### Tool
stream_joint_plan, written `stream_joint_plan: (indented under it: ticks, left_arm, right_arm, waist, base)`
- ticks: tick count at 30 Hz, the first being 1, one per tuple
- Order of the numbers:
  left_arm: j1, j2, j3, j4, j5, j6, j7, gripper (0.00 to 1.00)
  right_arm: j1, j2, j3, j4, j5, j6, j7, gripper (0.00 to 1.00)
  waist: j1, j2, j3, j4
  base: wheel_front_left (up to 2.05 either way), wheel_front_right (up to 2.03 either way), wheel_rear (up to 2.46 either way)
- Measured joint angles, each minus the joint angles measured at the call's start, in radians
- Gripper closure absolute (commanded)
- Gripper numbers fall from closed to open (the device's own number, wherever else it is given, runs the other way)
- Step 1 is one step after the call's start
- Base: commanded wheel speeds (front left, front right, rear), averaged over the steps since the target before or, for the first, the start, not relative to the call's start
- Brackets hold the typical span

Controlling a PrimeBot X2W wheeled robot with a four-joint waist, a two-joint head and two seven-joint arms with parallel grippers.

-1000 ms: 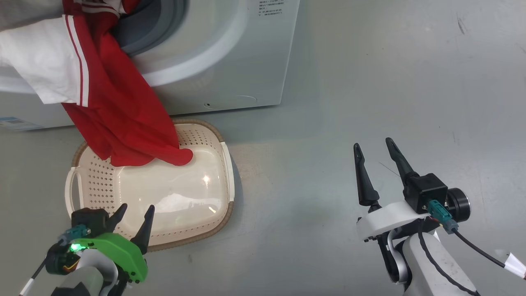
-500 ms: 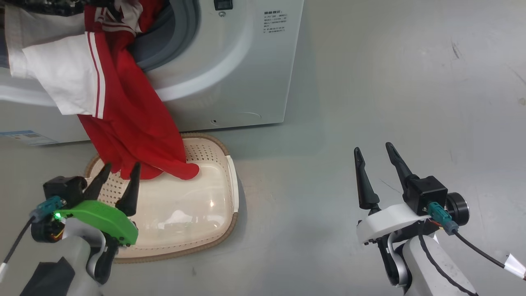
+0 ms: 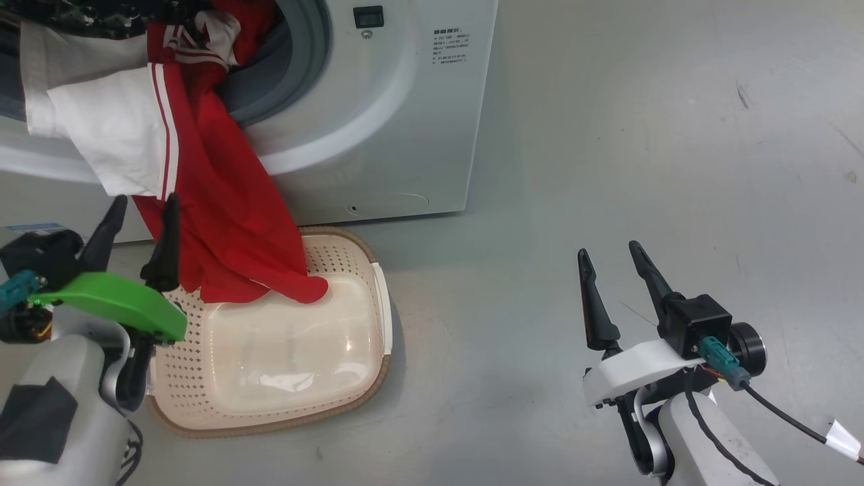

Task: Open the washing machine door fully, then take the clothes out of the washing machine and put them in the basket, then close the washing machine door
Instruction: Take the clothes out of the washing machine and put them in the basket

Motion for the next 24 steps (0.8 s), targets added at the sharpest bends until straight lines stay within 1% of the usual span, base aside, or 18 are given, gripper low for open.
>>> stream_joint_plan:
  ticks: [7, 13, 15, 18, 24]
  left_arm:
    - [-0.072, 0.01, 0.007, -0.009, 0.012, 0.0, 0.0, 0.0]
    - [-0.149, 0.016, 0.011, 0.004, 0.013, 0.002, 0.0, 0.0]
    - [-0.172, 0.012, 0.025, 0.013, 0.005, 0.01, 0.003, 0.0]
    - [-0.212, 0.012, 0.042, 0.021, -0.012, 0.019, 0.027, 0.0]
    - [-0.278, 0.021, 0.039, 0.047, -0.012, 0.031, 0.082, 0.0]
  right_arm:
    - [0.0, 0.0, 0.005, 0.0, 0.008, 0.0, 0.0, 0.0]
    - [0.0, 0.001, 0.031, -0.003, 0.015, 0.0, 0.0, 0.0]
    - [0.0, 0.0, 0.032, -0.004, 0.016, 0.0, 0.0, 0.0]
    - [0.0, 0.0, 0.034, -0.004, 0.025, 0.0, 0.0, 0.0]
    - [-0.001, 0.0, 0.042, -0.011, 0.026, 0.0, 0.0, 0.0]
  waist:
    - [0.0, 0.0, 0.002, -0.005]
    - [0.0, 0.0, 0.011, -0.019]
    - [0.0, 0.0, 0.017, -0.025]
    - [0.0, 0.0, 0.027, -0.034]
    - [0.0, 0.0, 0.054, -0.054]
  base:
    - [0.0, 0.0, 0.0]
    - [0.0, 0.0, 0.0]
    - [0.0, 0.0, 0.0]
    - [0.0, 0.0, 0.0]
    - [0.0, 0.0, 0.0]
